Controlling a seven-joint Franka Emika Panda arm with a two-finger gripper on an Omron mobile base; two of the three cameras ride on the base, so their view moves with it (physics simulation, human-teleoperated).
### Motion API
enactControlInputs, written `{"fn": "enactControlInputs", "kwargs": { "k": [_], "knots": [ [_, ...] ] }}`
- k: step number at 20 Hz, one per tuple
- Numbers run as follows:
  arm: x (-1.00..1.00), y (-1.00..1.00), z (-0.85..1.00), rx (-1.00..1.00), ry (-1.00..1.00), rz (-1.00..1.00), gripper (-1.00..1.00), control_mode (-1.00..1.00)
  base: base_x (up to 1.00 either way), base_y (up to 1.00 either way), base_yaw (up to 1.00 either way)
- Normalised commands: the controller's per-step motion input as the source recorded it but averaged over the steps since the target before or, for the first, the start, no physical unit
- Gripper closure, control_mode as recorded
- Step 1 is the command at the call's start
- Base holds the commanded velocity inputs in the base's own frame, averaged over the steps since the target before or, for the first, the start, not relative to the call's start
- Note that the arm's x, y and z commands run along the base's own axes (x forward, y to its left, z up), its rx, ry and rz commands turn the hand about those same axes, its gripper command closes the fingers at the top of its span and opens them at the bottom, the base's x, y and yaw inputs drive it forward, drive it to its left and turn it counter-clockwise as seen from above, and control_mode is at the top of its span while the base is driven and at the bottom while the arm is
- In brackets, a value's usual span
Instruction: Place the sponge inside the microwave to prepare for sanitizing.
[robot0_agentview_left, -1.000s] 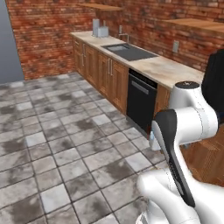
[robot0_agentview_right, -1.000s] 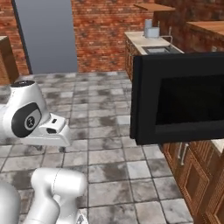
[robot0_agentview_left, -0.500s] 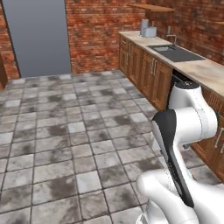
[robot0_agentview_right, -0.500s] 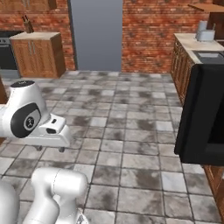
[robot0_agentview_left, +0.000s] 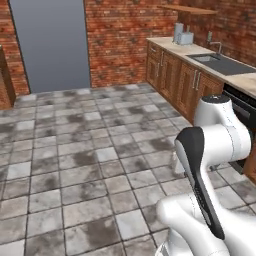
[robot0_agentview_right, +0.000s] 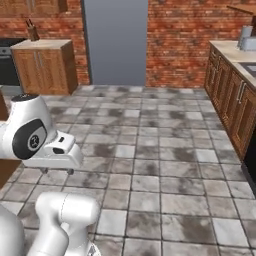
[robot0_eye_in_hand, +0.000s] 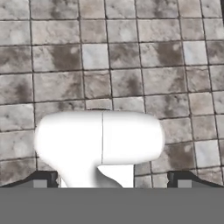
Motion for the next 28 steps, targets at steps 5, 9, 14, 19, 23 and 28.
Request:
{"fn": "enactControlInputs", "kwargs": {
  "k": [5, 9, 14, 19, 23, 28],
  "knots": [
    [0.0, 0.0, 0.0, 0.0, 0.0, 0.0, -1.0, 1.0, 1.0, 0.86, -0.26],
    [0.0, 0.0, 0.0, 0.0, 0.0, 0.0, -1.0, 1.0, 1.0, 0.8, -0.53],
    [0.0, 0.0, 0.0, 0.0, 0.0, 0.0, -1.0, 1.0, 1.0, 0.23, -0.68],
    [0.0, 0.0, 0.0, 0.0, 0.0, 0.0, -1.0, 1.0, 0.96, 0.0, -0.69],
    [0.0, 0.0, 0.0, 0.0, 0.0, 0.0, -1.0, 1.0, 0.97, 0.0, -0.68],
    [0.0, 0.0, 0.0, 0.0, 0.0, 0.0, -1.0, 1.0, 0.89, -0.02, -0.65]
  ]
}}
